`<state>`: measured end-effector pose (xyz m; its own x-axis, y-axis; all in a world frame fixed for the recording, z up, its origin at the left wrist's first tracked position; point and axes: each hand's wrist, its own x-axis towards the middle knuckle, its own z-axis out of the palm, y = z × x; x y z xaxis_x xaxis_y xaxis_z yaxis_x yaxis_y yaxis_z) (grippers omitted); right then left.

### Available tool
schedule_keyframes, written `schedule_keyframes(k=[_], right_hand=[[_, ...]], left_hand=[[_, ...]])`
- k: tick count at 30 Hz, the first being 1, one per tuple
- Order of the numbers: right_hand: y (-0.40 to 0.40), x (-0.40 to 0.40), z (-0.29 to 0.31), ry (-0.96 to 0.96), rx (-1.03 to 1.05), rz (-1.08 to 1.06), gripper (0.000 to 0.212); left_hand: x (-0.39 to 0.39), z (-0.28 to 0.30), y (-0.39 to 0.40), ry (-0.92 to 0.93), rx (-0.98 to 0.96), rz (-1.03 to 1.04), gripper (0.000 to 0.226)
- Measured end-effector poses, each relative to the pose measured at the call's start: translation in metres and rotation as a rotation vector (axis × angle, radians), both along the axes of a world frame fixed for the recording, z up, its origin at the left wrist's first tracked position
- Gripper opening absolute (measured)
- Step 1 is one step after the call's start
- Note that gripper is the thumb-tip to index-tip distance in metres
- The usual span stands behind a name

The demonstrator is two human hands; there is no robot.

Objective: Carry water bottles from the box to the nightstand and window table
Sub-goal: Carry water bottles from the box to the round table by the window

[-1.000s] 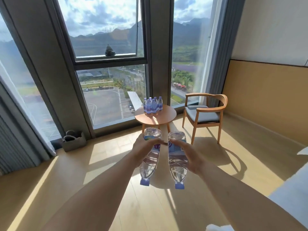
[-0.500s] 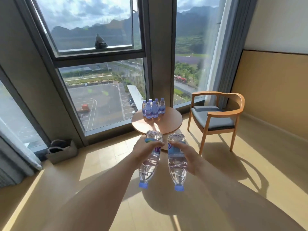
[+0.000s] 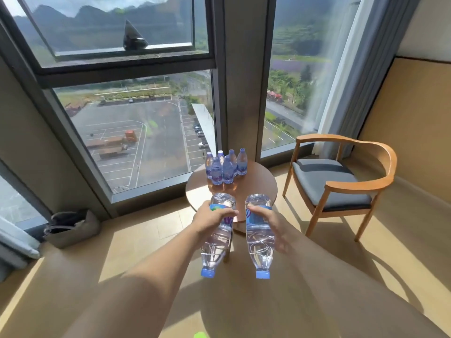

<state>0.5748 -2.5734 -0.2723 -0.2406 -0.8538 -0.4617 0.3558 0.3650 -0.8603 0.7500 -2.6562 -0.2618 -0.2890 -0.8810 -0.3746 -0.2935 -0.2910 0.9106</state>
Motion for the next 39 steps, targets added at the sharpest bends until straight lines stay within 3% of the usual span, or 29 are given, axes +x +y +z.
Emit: schedule_keyframes(k=[4, 8, 14, 16, 20, 25, 31, 37, 39], right_hand=[[-0.078, -0.024, -0.017, 0.019, 0.045, -0.002, 0.044], [-0.157, -0.043, -0.036, 0.015, 0.052, -0.068, 0.052], [-0.267, -0.074, -0.053, -0.029, 0.117, -0.158, 0.062], [-0.294, -0.083, -0.061, -0.055, 0.153, -0.165, 0.064], [-0.339, -0.102, -0.088, -0.15, 0.267, -0.151, 0.044], [-0.394, -0.14, -0.124, -0.244, 0.378, -0.04, 0.031], [-0.459, -0.197, -0.165, -0.237, 0.494, 0.143, 0.043], [-0.515, -0.243, -0.197, -0.025, 0.591, 0.269, 0.067], [-0.527, -0.247, -0.205, 0.011, 0.652, 0.292, 0.077]], left_hand=[[-0.026, -0.02, -0.079, -0.028, 0.062, -0.07, 0.06], [-0.044, -0.04, -0.161, -0.021, 0.056, -0.08, 0.073], [-0.071, -0.057, -0.282, -0.006, 0.171, -0.128, 0.047], [-0.078, -0.069, -0.312, -0.02, 0.203, -0.13, 0.05], [-0.095, -0.098, -0.358, -0.103, 0.358, -0.116, 0.079], [-0.125, -0.134, -0.407, -0.162, 0.471, -0.101, 0.076], [-0.163, -0.17, -0.457, -0.201, 0.641, -0.02, 0.071], [-0.197, -0.194, -0.491, -0.31, 0.691, 0.054, 0.043], [-0.207, -0.201, -0.497, -0.38, 0.707, 0.075, 0.044]])
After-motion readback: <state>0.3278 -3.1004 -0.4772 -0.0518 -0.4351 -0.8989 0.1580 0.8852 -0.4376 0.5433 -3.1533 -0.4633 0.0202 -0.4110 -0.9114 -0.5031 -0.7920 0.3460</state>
